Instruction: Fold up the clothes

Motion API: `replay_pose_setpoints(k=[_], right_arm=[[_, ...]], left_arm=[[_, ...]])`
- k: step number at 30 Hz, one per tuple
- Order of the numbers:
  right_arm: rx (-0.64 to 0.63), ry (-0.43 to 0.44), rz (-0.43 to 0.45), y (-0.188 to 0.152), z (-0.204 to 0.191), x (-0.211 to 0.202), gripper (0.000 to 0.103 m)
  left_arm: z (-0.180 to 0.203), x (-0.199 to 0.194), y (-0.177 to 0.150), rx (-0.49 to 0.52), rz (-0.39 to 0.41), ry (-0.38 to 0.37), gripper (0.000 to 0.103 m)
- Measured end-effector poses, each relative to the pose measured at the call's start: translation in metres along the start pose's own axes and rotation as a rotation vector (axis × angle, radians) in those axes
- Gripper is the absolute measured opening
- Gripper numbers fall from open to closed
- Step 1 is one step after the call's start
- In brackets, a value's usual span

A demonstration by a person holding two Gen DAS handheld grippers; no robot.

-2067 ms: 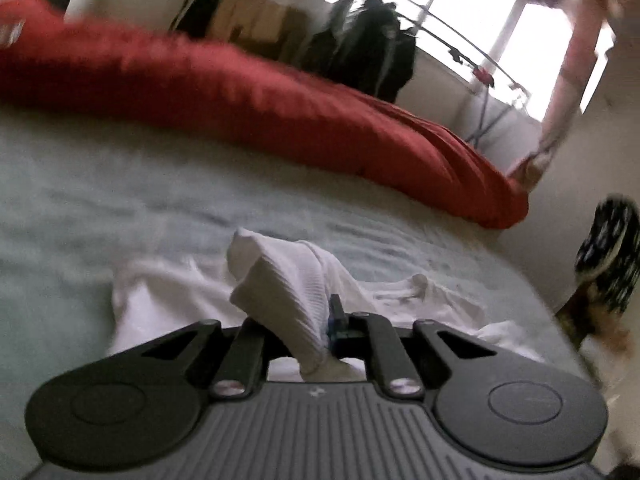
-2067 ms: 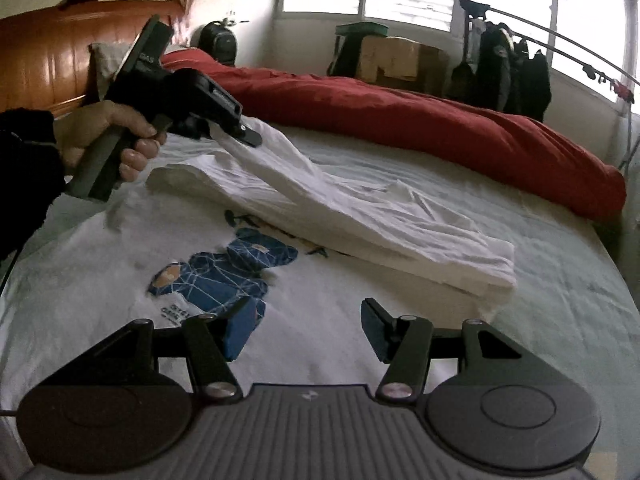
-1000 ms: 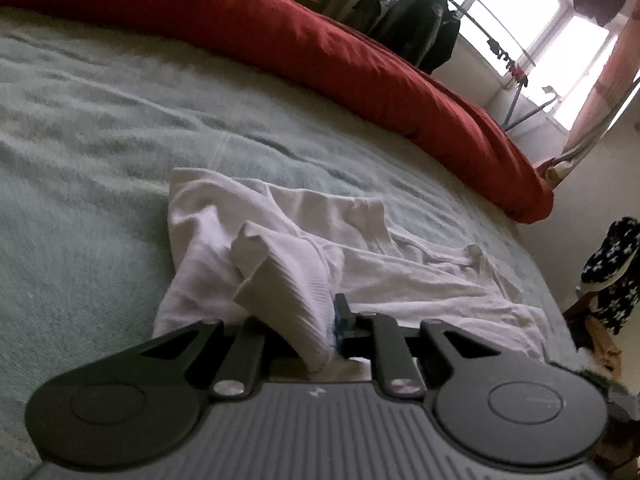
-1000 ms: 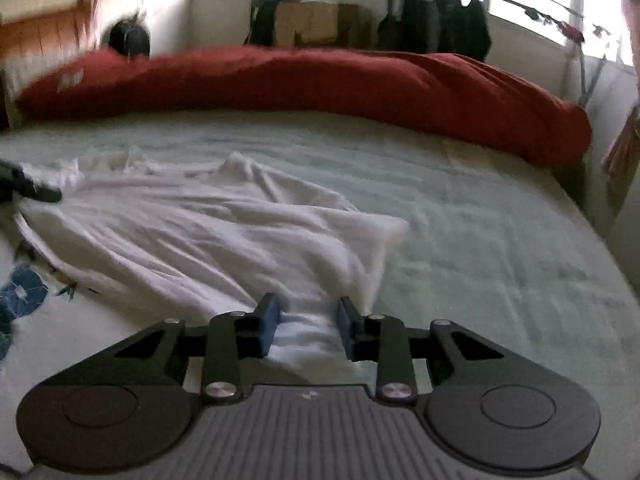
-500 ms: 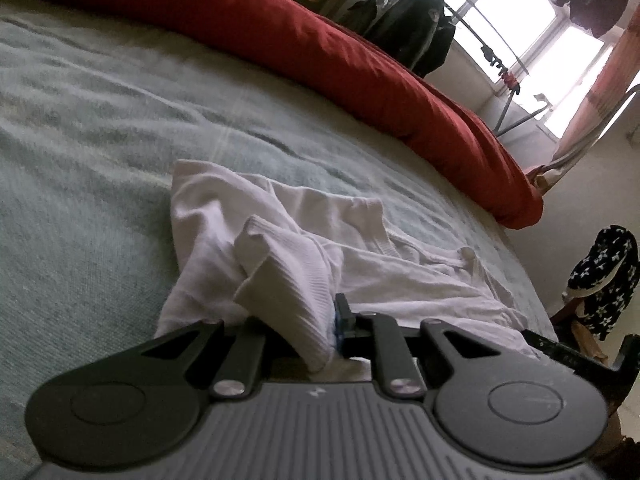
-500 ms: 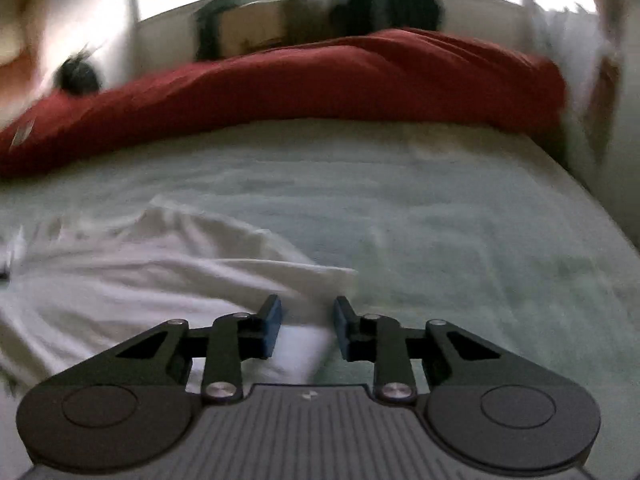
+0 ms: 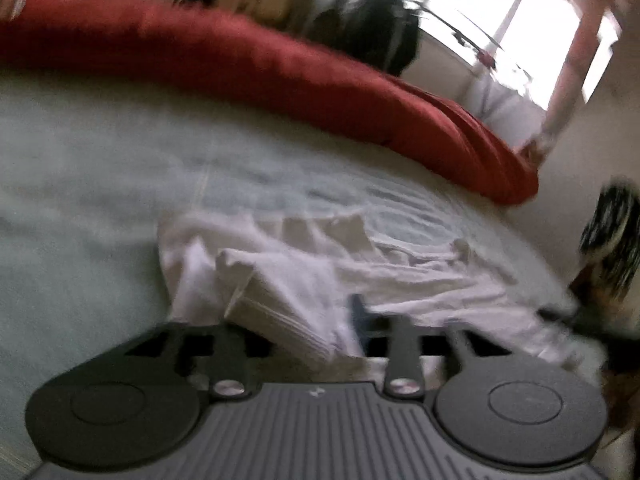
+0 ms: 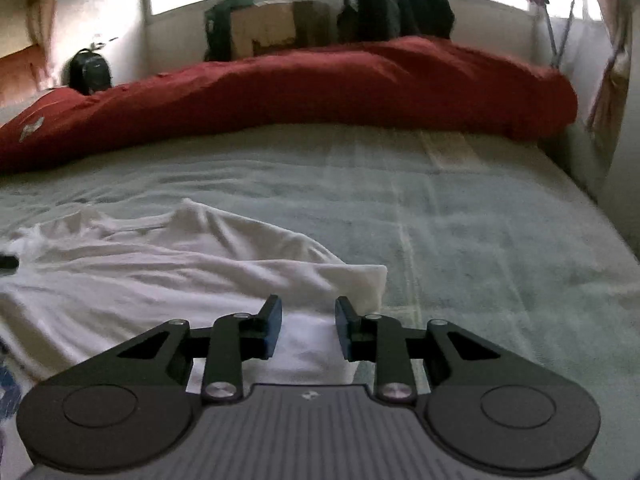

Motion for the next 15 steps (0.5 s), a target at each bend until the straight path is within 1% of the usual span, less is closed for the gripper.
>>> replay_pose_setpoints(k=[1,2,4,6,8,9,12,15], right_arm=[[-0.025,-0.006,0.004,-0.001,-0.004,-0.005,0.033],[-0.043,-0.002,0.01,-0.002,-0.007,-0.01,0.033],[-0.075,0.014,0.018,-0.002,-0.014,-0.019,0.033],[-0.097,0.02,0.029,-0.001,-0.02,-0.027,0.033],[-0.117,0.035,0.048,0.0,-0.028,-0.035,0.033],[-0.131,0.048,0.055,0.001,-0.034,-0.037,0.035],[-0.178,0.071,0.043,0.003,-0.05,-0.031,0.038],[-0.188,0.078,0.005,-0.004,-0.056,-0.02,0.039]], left_arm=[[0.003,-0.005,0.001,0.037,0.005,0.03,0.067],[0.006,-0.01,0.003,0.073,0.01,0.061,0.068],[0.002,-0.023,0.008,0.072,0.011,0.11,0.068],[-0.006,-0.039,0.015,0.022,0.041,0.118,0.068],[-0.009,-0.051,0.024,-0.024,0.085,0.071,0.069],[-0.006,-0.052,0.027,-0.035,0.091,0.029,0.07],[0.012,-0.033,0.027,-0.013,0.054,-0.068,0.071],[0.024,0.001,0.014,0.019,-0.026,-0.111,0.071]])
Point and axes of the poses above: each gripper's, at about its wrist camera, not at the fingertips, and x roughly the way its jaws point, z to its right, y to its top, the point moved 4 cm from there along x, roughly the way its jaws point, and after that the axes turned 9 degrees about -x, right-handed, at the moved point
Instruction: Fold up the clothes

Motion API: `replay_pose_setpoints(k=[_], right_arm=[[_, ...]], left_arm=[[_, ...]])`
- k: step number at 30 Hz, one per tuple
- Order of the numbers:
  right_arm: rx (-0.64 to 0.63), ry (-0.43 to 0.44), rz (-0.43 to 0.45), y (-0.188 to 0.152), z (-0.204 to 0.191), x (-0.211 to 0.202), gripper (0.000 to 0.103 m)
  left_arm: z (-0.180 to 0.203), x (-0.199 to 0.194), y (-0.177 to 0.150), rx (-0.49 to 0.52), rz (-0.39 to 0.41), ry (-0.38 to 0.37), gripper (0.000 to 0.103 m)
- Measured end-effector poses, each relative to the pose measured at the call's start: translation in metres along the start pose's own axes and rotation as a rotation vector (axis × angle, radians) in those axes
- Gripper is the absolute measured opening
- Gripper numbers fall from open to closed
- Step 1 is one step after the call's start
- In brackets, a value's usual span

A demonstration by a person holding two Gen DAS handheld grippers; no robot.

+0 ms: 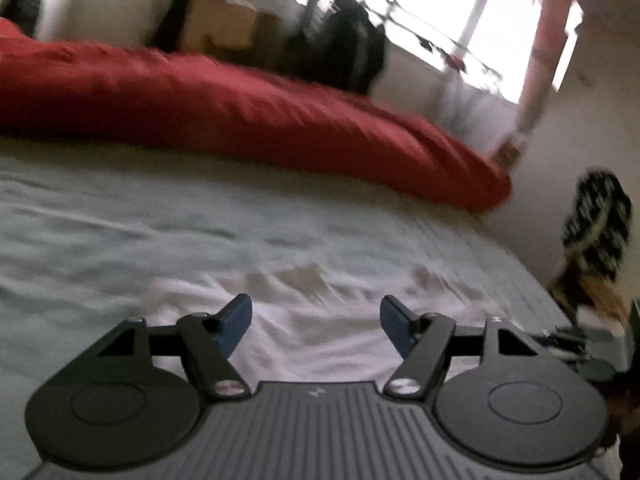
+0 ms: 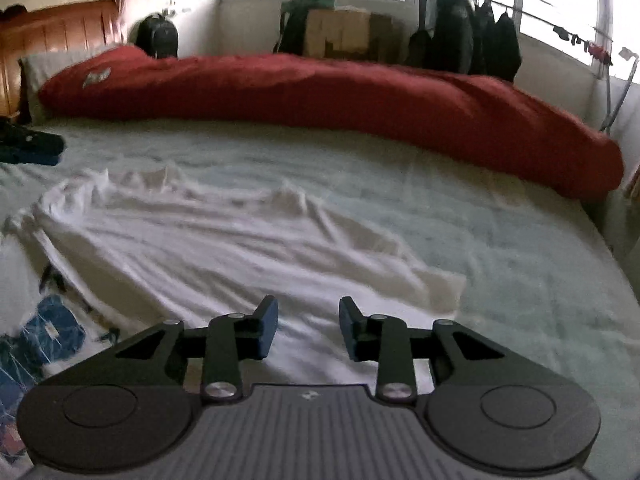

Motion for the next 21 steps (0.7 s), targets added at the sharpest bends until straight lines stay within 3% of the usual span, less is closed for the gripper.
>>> replay_pose_setpoints(k=[2,4,6,9,11,15,19,21], right_arm=[[0.008,0.005,0.005,-0.007,0.001,0.0,0.041],[0.018,0.002,0.008,-0.012,0.005,-0.002,0.044],[0.025,-0.007,0.0,-0.015,0.011,-0.004,0.046],[0.039,-0.022,-0.005,-0.015,0.018,-0.011,0.046],[0.053,-0.019,0.014,-0.009,0.016,-0.018,0.047],[0.009,0.038,0.079,0.014,-0.013,-0.024,0.051],[-0.044,0.06,0.024,0.016,-0.037,-0.007,0.052],[-0.059,0.051,-0.014,0.004,-0.039,-0.005,0.053]], left_arm=[[-0.009,0.018,-0.01,-0.015,-0.041,0.017,0.071],[-0.024,0.027,-0.018,-0.054,-0.068,0.039,0.063],[-0.031,0.017,-0.019,-0.107,-0.063,0.022,0.063],[-0.019,-0.005,-0.013,-0.081,-0.055,0.044,0.064],[0.001,-0.013,-0.01,0.027,-0.017,0.052,0.069],[0.04,0.001,-0.023,0.211,-0.04,0.059,0.072],[0.038,0.022,-0.055,0.269,-0.143,0.14,0.072],[0.034,0.007,-0.071,0.312,-0.114,0.128,0.072]])
Point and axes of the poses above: each gripper's, at about its wrist camera, not at the fingertips, and x roughly the way its jaws point, z to its right, y to its top, the point moved 4 cm from there along x, roughly the way its jaws point, and after that the axes turned 9 degrees about -x, right-handed, at the moved point
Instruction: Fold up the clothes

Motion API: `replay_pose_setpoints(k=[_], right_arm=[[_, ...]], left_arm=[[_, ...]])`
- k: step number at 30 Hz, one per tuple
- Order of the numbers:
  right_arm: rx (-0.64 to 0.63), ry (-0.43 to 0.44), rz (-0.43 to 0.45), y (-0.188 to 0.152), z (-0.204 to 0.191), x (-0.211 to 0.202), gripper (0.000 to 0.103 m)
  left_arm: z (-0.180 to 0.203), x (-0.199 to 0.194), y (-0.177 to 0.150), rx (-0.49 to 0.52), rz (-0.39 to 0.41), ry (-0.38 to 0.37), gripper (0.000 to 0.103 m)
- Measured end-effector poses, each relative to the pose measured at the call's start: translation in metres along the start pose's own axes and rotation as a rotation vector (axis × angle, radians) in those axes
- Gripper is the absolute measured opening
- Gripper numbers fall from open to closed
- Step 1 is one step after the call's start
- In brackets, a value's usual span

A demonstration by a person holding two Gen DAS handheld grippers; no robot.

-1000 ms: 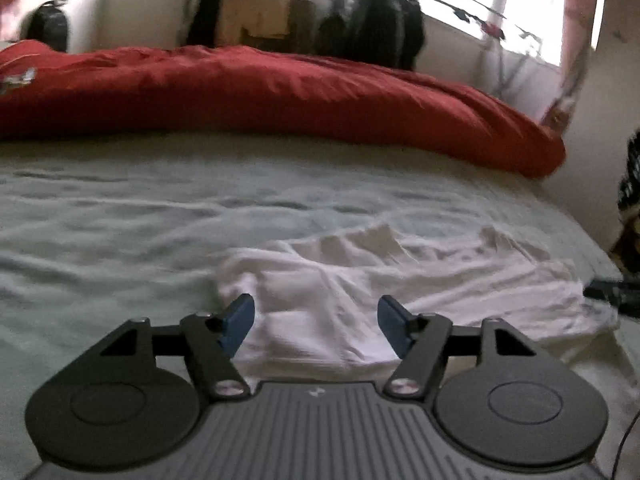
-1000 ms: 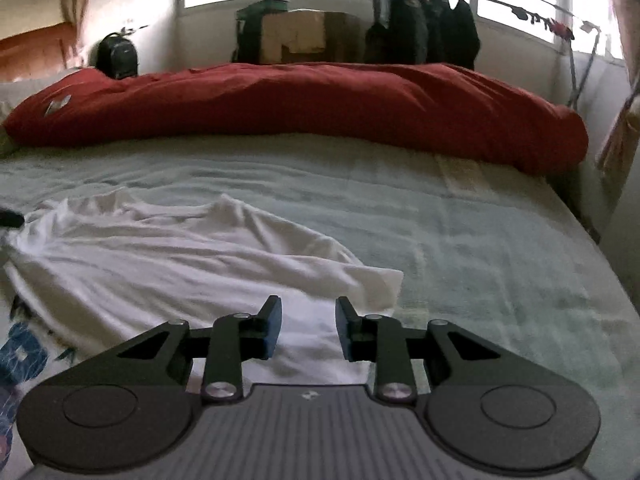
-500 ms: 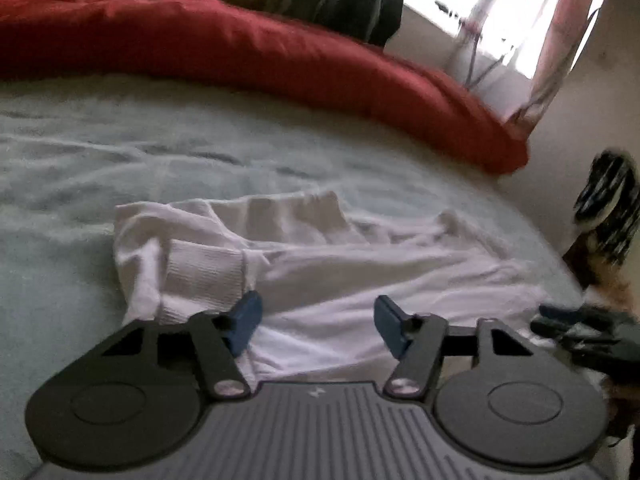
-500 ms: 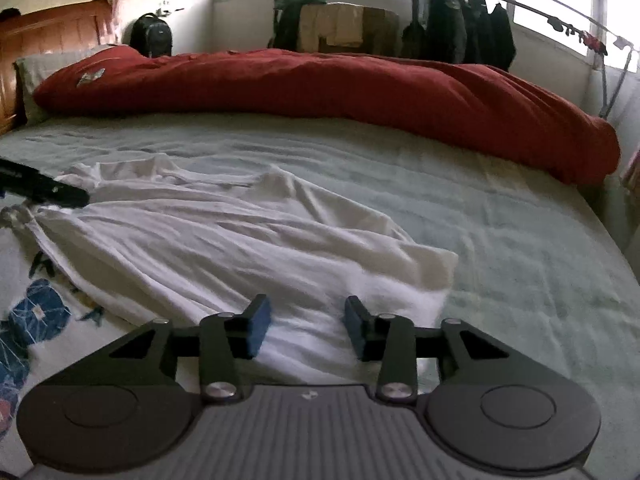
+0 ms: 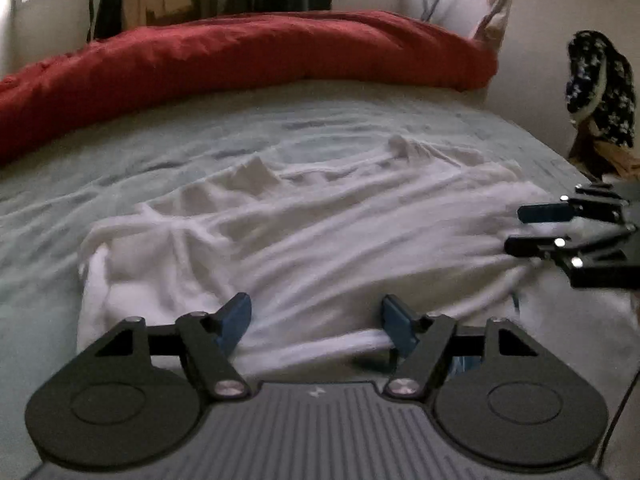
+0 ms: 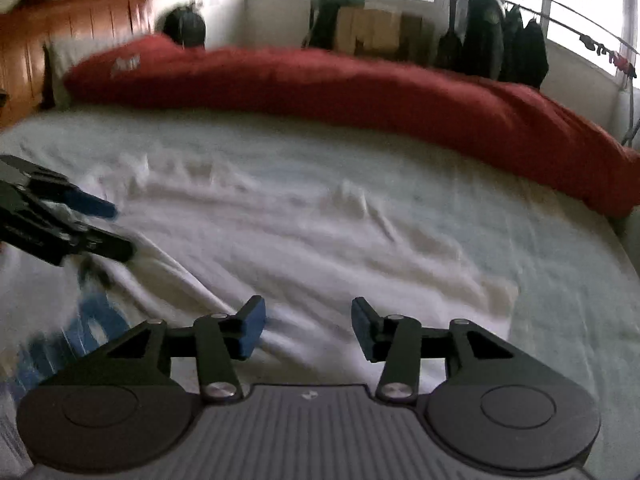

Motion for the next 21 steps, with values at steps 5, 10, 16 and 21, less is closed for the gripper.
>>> replay_pose_setpoints(k=[5,10,16,21], right_arm=[[0.037,0.028,0.032,-0.006,0.006,-0.018,0.056],[0.062,0.015,0.088,0.034,0.005,-0.012,0.059],[0.03,0.039,-0.006,0.021,-0.021,0.014,0.059],[0.043,0.048,-0.015,0.007,-0.026,-0.002,0.064]], left_arm=[[0.001,-0.021,0.008,0.032,-0.021,-0.032,0.072],[0.0,0.002,0.047,-0.051,0.048,-0.034,0.074],[-0.004,0.008,0.012,-0.026,-0.027,0.021,0.075],[-0.005,-0.004,0.003,0.025,-0.053,0.025,0.077]])
Point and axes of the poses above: each gripper's, at about its wrist camera, not at the fingertips, and x roughly the way its jaws point, z to its right, y to its top, the point moved 4 cm from there along x, roughly the way its jaws point, and after that the axes turned 9 degrees about -x, right-handed, at the moved point
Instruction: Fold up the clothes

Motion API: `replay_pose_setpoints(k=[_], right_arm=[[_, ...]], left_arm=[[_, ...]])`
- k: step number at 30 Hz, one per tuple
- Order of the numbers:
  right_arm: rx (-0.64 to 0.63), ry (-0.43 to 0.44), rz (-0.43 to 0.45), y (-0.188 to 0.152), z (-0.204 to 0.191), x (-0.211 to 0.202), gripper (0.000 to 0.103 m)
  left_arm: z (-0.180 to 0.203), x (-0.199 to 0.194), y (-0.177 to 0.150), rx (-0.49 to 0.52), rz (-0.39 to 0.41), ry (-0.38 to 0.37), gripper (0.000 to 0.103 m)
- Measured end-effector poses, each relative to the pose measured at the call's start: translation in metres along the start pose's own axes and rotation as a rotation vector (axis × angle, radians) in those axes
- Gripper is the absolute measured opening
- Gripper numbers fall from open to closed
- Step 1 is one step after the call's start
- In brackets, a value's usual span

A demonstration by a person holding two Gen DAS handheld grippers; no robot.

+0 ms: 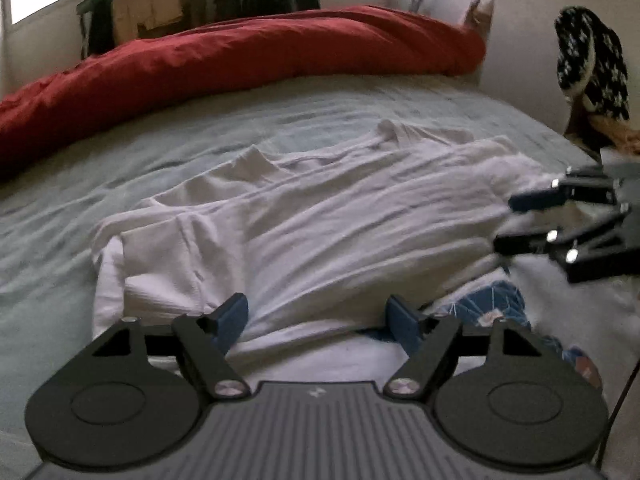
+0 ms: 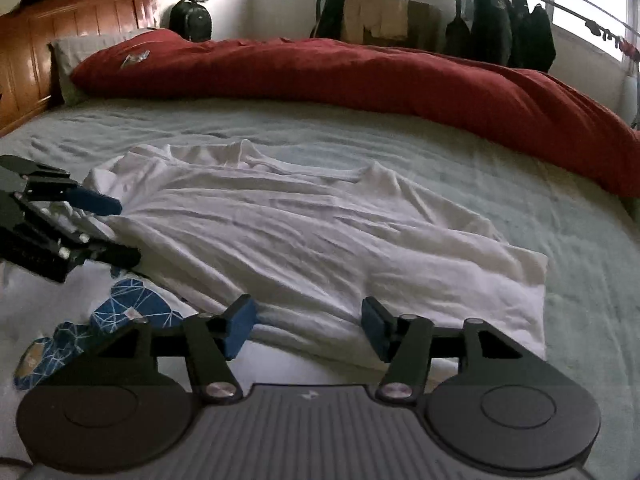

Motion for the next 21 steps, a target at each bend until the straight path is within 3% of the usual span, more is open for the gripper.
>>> replay_pose_setpoints(k=[5,8,10,15,18,21], right_arm=[[0.016,0.013,0.075,0.036,-0.007,0.001,0.064],[-0.011,0.001,0.04,0.048,-0.022,0.022,0.064],[-0.05,-0.008,-0.018,0.04,-0.032,0.036,0.064],[-0.067,0.002,-0.005,0.023,-0.037,0.028,0.065],[-0.068,0.012,-0.009,0.022,-0.034,0.027,0.065],[-0.068,0.018,-0.004,0.019,-0.033,0.025,0.066]], left_arm=[[0.002,0.0,0.001,-0.003,-0.006,0.003,0.077],[0.005,-0.009,0.0,0.031,-0.011,-0.033,0.077],[0.002,-0.02,0.006,0.013,-0.001,-0.082,0.077],[-0.002,-0.026,0.037,-0.146,0.097,-0.265,0.077],[0.013,-0.005,0.038,-0.165,0.062,-0.376,0.076],[0.02,0.014,0.022,-0.159,-0.006,-0.4,0.077]])
Point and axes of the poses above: each gripper's, at about its wrist camera, not at the fingertips, and x roughly the way its jaws point, z to its right, y to its top, the point moved 4 cm from there along x, roughly the way its jaws point, and after that the axes turned 9 degrees about -x, right-handed, at the moved point
